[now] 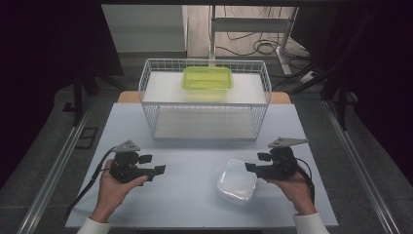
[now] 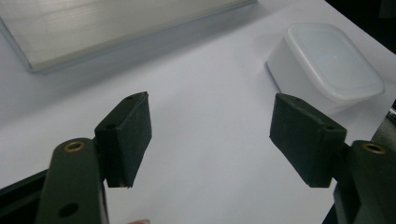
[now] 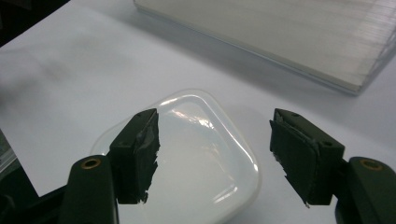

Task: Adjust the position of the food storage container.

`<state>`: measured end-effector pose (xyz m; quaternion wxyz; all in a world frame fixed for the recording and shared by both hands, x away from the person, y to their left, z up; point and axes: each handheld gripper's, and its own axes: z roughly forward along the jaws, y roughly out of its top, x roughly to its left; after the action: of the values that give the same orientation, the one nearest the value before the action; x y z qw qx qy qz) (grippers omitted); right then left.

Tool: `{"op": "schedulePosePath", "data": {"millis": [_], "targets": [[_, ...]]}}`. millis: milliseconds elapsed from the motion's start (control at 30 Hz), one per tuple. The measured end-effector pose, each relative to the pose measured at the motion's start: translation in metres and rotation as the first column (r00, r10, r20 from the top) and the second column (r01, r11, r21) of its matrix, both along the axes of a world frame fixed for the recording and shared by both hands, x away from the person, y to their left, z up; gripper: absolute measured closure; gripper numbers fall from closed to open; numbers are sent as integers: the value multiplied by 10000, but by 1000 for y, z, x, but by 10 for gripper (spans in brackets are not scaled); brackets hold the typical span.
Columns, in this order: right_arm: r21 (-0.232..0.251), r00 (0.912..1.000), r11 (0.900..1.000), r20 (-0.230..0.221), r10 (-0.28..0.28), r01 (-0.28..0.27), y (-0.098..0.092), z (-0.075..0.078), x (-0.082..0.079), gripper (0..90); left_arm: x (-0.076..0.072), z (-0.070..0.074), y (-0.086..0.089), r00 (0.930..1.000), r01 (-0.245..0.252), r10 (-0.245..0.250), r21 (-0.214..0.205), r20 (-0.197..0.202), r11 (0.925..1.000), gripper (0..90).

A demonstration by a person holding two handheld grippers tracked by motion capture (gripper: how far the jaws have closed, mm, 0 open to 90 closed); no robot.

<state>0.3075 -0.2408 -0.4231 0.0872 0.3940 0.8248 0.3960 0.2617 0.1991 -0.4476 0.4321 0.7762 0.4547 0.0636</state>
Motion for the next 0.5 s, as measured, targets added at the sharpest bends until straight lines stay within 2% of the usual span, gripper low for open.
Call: {"op": "schedulePosePath", "data": {"millis": [300,400,500], "targets": [[-188,9996,9997,-222,-170,166,-16,-7,-8,371,-2,-5,1,9999,51,-51,53,-116,10000,286],[-272,9991,9993,-333,-268,259,-21,-10,-10,376,-2,-7,1,9999,77,-73,267,-154,9996,286],[-364,9988,9989,-370,-323,310,-22,-11,-12,382,-2,-9,-1,9998,117,-111,308,-187,9995,285]]}}
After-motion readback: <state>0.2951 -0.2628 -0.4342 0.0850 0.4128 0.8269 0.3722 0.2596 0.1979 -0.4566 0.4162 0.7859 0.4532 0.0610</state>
